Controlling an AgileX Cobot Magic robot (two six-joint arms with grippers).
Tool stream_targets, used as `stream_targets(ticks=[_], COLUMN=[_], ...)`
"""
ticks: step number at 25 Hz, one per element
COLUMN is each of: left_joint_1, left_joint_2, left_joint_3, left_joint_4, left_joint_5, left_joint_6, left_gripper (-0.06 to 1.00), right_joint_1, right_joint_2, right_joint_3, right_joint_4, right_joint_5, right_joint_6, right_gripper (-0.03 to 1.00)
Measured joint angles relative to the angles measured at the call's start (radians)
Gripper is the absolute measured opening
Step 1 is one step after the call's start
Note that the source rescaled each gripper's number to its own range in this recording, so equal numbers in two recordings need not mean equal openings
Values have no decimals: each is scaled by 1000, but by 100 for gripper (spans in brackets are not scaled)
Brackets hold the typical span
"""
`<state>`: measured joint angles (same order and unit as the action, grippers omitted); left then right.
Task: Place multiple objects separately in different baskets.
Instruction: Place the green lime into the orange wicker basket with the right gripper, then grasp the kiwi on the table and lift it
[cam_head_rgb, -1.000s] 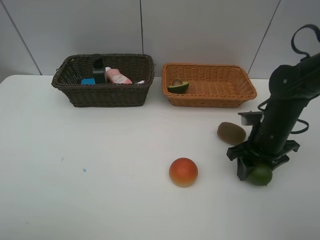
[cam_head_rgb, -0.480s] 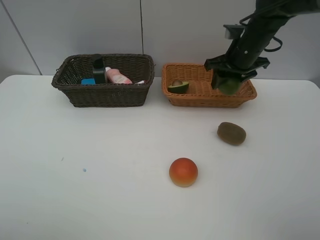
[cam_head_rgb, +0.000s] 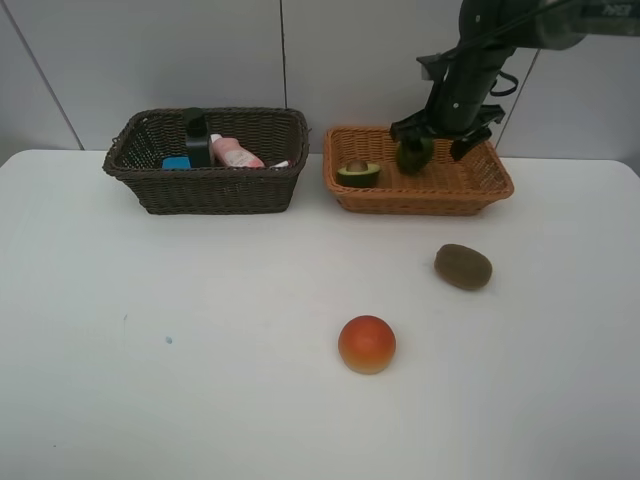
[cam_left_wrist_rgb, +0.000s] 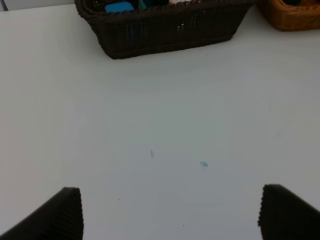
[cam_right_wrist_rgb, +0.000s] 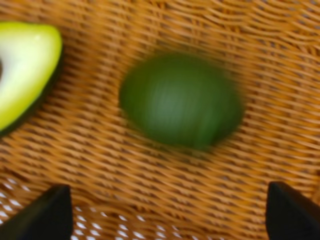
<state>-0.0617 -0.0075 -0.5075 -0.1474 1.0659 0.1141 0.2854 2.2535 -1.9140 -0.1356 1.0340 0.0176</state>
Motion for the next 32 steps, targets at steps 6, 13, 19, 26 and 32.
stream_targets(ticks=[6,13,19,26,32], left_joint_1=[0,0,0,0,0], left_joint_2=[0,0,0,0,0], left_joint_3=[0,0,0,0,0], left_joint_4=[0,0,0,0,0], left_joint_5=[0,0,0,0,0], left_joint_6=[0,0,0,0,0], left_gripper=[87,87,87,87,87], right_joint_1=[28,100,127,125,102], right_joint_2=[-83,-319,-444,-445,-425], right_joint_3=[0,257,609,756,757], right_joint_4=[29,70,67,33,30], right_joint_5=[167,175,138,-58,-119], right_joint_6=[-7,-26,-120,-236,-297], right_gripper=[99,100,100,100,100])
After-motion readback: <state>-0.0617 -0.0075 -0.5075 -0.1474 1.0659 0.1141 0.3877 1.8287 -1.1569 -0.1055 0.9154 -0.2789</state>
